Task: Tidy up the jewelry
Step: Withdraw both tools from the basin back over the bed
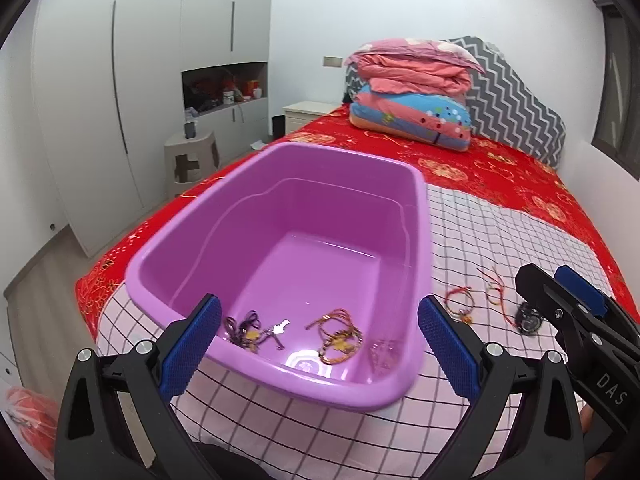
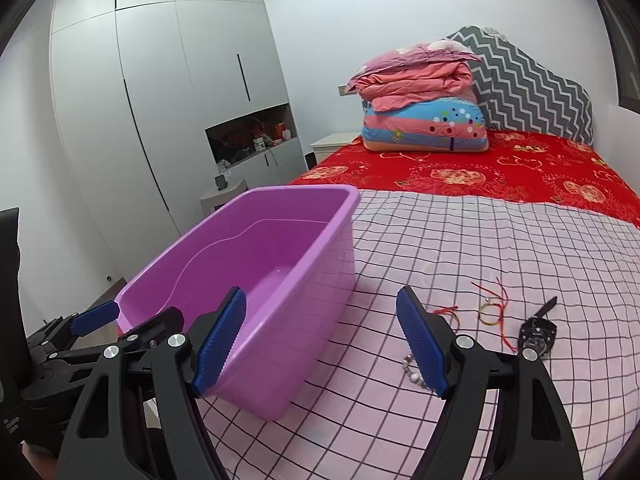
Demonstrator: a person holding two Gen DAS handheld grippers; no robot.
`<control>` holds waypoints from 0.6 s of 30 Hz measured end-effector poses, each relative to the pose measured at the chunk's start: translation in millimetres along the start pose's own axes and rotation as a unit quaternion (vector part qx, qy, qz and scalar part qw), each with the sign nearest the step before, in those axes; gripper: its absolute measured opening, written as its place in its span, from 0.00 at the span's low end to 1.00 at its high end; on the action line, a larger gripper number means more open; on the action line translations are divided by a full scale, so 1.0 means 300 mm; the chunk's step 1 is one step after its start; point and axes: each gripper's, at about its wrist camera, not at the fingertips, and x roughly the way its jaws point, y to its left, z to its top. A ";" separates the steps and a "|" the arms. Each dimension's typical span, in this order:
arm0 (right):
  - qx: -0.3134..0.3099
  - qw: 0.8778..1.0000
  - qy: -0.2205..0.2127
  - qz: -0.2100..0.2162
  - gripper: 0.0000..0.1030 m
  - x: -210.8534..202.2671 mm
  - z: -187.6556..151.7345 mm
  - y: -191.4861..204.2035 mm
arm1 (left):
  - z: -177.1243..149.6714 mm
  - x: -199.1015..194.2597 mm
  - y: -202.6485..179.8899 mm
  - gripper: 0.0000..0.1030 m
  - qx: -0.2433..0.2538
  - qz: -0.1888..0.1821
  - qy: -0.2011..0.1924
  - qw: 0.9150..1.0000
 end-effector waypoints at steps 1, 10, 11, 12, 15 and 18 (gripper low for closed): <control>0.003 1.000 0.000 -0.002 0.72 -0.009 -0.005 -0.014 | -0.001 -0.003 -0.012 0.94 0.003 -0.002 0.000 1.000; 0.025 0.999 -0.012 -0.032 0.72 -0.116 -0.042 -0.127 | -0.019 -0.028 -0.126 0.94 0.021 -0.030 0.005 0.999; 0.027 0.999 -0.013 -0.036 0.72 -0.129 -0.046 -0.142 | -0.021 -0.032 -0.142 0.94 0.024 -0.034 0.006 0.999; 0.031 0.999 -0.014 -0.039 0.72 -0.143 -0.052 -0.159 | -0.022 -0.034 -0.152 0.94 0.026 -0.036 0.006 0.999; 0.039 0.998 -0.016 -0.047 0.72 -0.173 -0.067 -0.195 | -0.026 -0.040 -0.190 0.94 0.034 -0.043 0.006 0.998; 0.048 0.997 -0.016 -0.055 0.72 -0.199 -0.080 -0.236 | -0.032 -0.043 -0.237 0.94 0.042 -0.051 0.009 0.998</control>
